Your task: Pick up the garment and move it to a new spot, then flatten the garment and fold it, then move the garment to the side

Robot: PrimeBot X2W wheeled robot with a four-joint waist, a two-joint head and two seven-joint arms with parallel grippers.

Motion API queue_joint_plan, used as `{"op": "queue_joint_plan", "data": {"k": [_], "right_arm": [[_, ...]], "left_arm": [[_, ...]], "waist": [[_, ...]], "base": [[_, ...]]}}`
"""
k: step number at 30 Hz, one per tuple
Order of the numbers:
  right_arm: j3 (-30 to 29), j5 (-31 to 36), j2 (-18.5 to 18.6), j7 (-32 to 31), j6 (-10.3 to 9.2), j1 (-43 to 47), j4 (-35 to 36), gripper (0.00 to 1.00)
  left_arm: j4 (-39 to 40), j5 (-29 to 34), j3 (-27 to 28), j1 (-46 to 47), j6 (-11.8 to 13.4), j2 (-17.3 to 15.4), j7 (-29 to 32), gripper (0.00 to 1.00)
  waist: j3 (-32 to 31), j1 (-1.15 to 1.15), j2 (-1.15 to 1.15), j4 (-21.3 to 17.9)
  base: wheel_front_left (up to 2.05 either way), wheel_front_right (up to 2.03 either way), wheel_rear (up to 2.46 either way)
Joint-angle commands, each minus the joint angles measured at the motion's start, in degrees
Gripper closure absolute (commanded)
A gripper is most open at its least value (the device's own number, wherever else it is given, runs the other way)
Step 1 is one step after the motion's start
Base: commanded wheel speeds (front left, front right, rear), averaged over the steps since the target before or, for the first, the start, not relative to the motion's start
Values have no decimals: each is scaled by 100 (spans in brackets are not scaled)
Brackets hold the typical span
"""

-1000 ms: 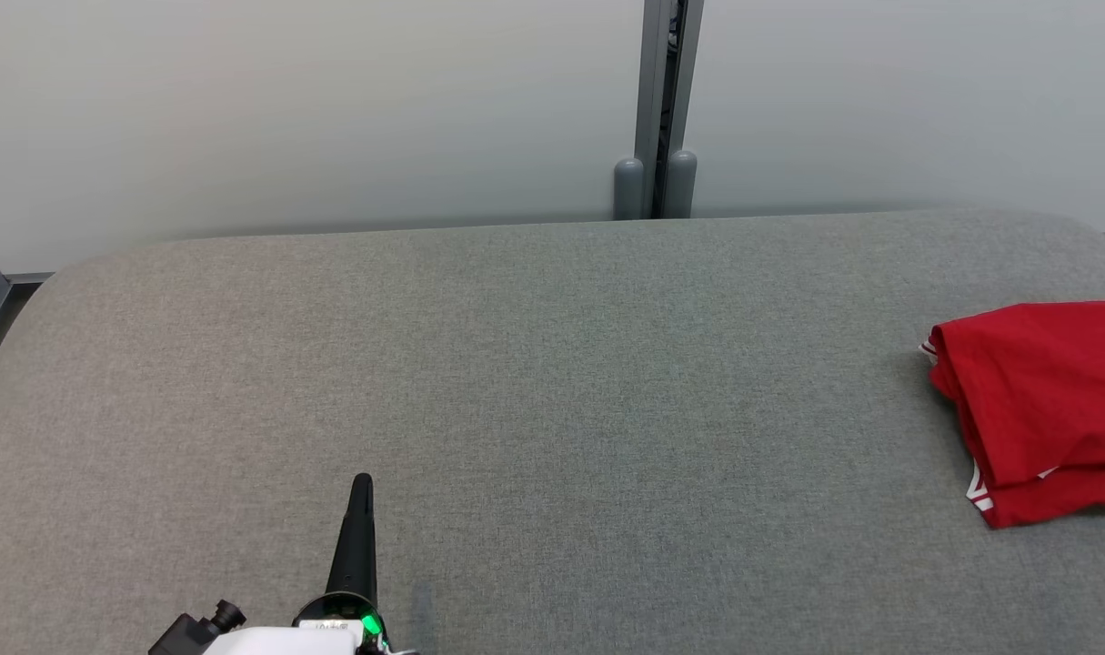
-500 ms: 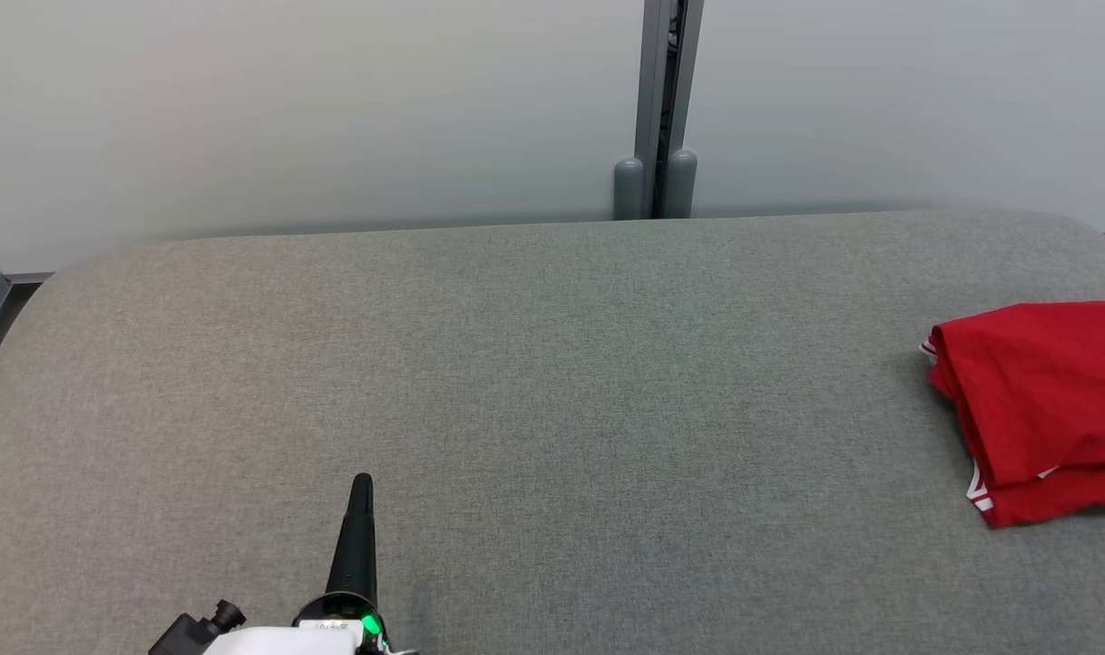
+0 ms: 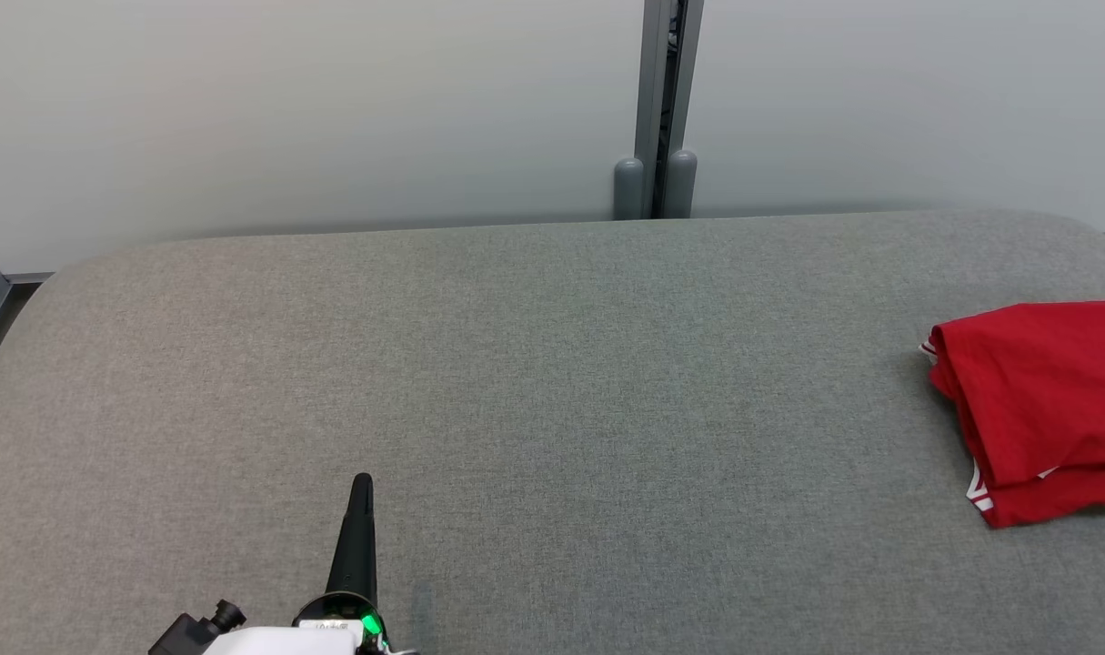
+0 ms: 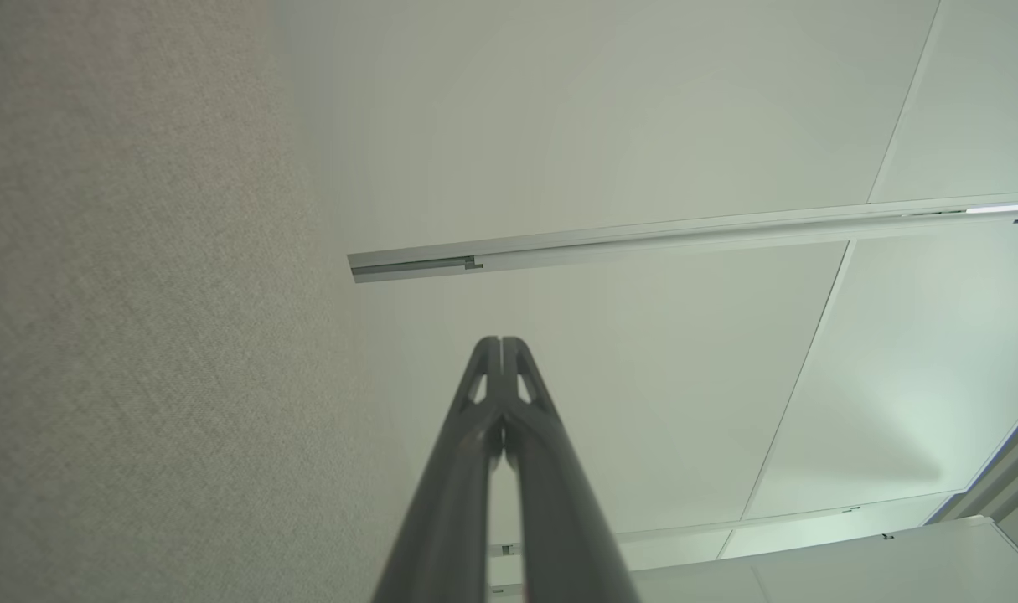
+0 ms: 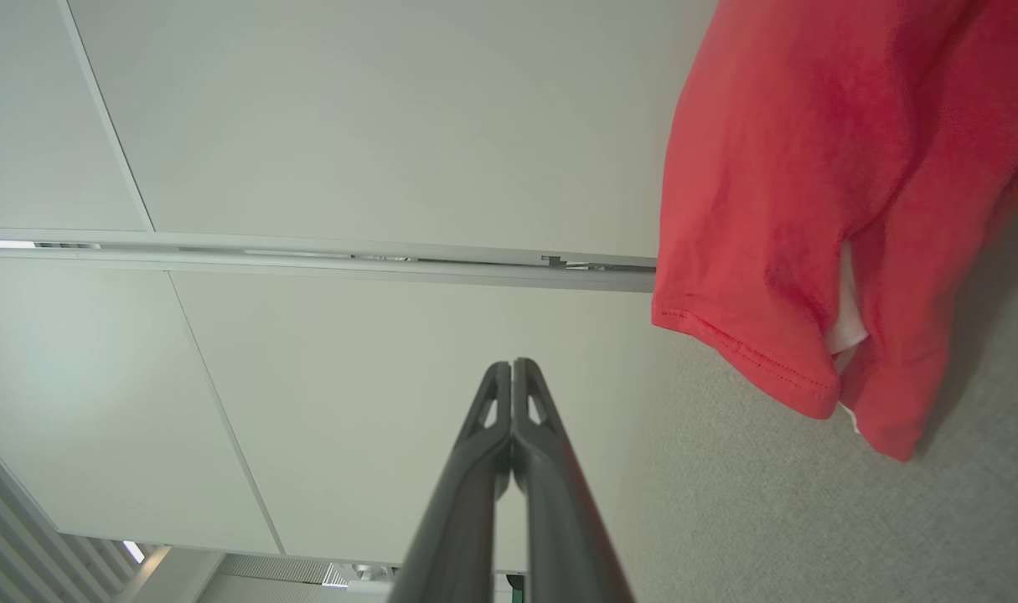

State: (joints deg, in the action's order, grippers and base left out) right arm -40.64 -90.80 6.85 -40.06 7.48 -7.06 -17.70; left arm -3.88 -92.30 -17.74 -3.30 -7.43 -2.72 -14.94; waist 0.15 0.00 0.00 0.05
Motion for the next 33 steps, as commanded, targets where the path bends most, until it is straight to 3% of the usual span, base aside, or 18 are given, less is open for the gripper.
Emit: {"op": "queue_joint_plan", "data": {"k": [1,33], "right_arm": [[-31,5,5,-26,2,-54,-18,100],[-64,47,-9,-58,2,-74,-18,100]], "left_arm": [[19,4,13,76,-29,-10,-13,100],[20,5,13,76,-30,-10,-13,100]], "waist": [[0,0,0,0],[0,0,0,0]], "base": [[0,0,0],[0,0,0]]}}
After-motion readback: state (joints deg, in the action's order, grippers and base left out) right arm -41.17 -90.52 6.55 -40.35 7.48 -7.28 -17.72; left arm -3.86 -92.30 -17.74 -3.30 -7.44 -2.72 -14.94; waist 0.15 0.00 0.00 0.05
